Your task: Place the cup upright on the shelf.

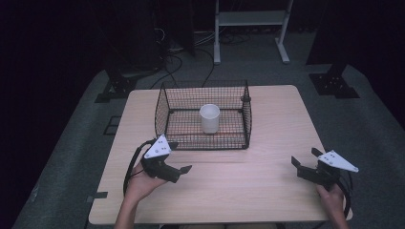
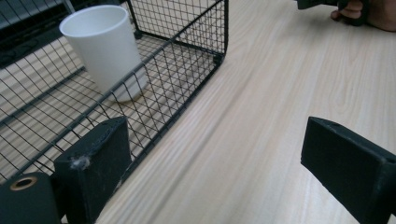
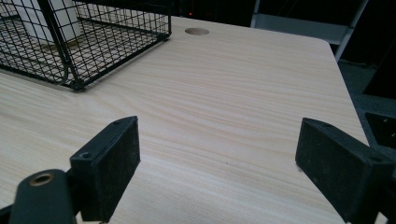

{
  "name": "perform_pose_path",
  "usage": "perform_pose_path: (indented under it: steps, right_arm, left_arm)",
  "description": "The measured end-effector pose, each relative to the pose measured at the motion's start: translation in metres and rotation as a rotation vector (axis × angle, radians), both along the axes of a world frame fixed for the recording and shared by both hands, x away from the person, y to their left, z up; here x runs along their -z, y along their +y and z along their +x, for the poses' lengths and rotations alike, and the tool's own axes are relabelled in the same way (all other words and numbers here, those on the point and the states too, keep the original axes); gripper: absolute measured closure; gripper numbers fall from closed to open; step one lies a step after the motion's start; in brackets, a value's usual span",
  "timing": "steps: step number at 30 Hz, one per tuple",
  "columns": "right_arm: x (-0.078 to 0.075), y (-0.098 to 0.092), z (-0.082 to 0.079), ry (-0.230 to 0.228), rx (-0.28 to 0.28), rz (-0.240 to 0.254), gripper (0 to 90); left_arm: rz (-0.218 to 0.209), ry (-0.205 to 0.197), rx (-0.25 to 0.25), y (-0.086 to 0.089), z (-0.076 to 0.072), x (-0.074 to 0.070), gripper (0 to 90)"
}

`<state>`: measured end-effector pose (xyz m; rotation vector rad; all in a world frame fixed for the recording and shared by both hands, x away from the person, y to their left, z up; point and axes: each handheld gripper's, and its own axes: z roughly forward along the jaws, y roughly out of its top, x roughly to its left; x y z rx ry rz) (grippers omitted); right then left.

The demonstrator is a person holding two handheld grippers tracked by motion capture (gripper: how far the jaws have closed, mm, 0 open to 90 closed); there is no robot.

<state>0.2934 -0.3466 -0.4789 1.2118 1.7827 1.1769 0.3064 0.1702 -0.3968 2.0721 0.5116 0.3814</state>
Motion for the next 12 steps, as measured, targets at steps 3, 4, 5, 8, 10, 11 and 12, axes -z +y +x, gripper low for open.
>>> perform_pose_path:
  steps: [3,4,5,8,10,11,12]
  right_arm:
    - [0.0,0.0,0.0,0.002,0.0,0.001,13.0]
    - [0.0,0.0,0.0,0.002,0.0,0.001,13.0]
    - [0.0,0.0,0.0,0.001,0.001,0.001,13.0]
    - [0.0,0.0,0.0,0.001,0.001,0.003,13.0]
    - [0.0,0.0,0.0,0.0,0.0,0.003,13.0]
    - [0.0,0.0,0.0,0.0,0.0,0.003,13.0]
    - [0.0,0.0,0.0,0.0,-0.002,0.003,13.0]
  left_arm:
    - [0.007,-0.003,-0.009,0.0,-0.005,0.003,7.8]
    - [-0.001,-0.008,-0.014,0.0,-0.007,0.005,7.8]
    - [-0.014,-0.008,-0.014,0.0,-0.009,0.007,7.8]
    - [-0.017,-0.018,-0.023,-0.001,-0.016,0.011,7.8]
    - [-0.026,-0.017,-0.017,-0.002,-0.02,0.013,7.8]
    - [-0.029,-0.021,-0.017,-0.003,-0.023,0.014,7.8]
    - [-0.028,-0.019,-0.015,-0.003,-0.025,0.016,7.8]
